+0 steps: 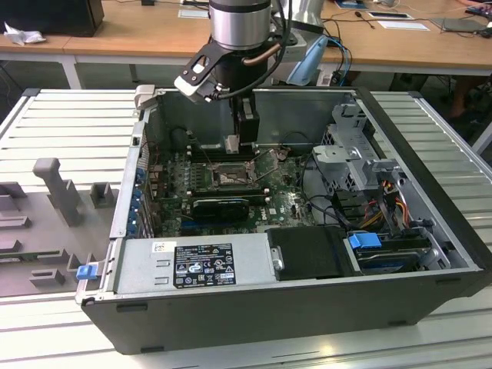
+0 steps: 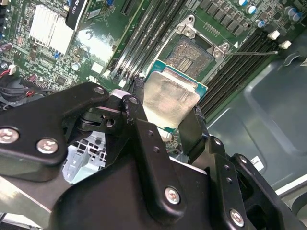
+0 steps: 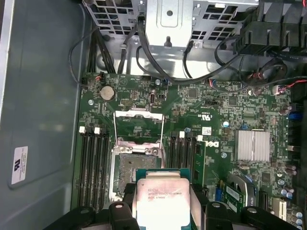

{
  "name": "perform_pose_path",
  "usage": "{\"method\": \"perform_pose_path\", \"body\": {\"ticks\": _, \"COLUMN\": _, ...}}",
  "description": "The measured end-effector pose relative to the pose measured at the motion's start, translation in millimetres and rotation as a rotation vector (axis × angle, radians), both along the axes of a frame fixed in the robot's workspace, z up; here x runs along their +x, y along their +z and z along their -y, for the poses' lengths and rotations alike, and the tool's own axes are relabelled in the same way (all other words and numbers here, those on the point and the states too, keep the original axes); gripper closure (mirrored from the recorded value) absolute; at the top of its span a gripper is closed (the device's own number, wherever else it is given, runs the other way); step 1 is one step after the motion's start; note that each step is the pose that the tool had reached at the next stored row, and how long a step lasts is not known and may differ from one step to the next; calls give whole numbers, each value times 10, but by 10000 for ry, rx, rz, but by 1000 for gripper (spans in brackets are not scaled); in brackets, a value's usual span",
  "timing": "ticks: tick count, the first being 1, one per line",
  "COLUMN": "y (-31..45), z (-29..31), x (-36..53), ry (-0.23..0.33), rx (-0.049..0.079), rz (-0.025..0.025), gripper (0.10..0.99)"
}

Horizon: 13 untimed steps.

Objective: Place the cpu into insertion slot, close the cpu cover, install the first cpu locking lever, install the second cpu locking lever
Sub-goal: 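Place the cpu into insertion slot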

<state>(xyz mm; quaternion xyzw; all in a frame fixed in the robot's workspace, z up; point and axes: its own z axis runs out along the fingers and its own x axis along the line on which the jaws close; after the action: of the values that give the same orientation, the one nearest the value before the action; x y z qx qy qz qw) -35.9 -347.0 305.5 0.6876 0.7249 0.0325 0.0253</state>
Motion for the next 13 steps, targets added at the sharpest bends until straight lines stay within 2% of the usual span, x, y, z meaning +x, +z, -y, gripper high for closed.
{"method": "perform_pose_path", "body": {"ticks": 5, "y": -96, "z": -4, "x": -3, "ry": -34, "rx": 0, "rz": 0, "gripper": 557}}
{"method": "perform_pose_path", "body": {"ticks": 13, "y": -168, "z": -4, "x": -3, "ry": -35, "rx": 0, "rz": 0, "gripper": 557}}
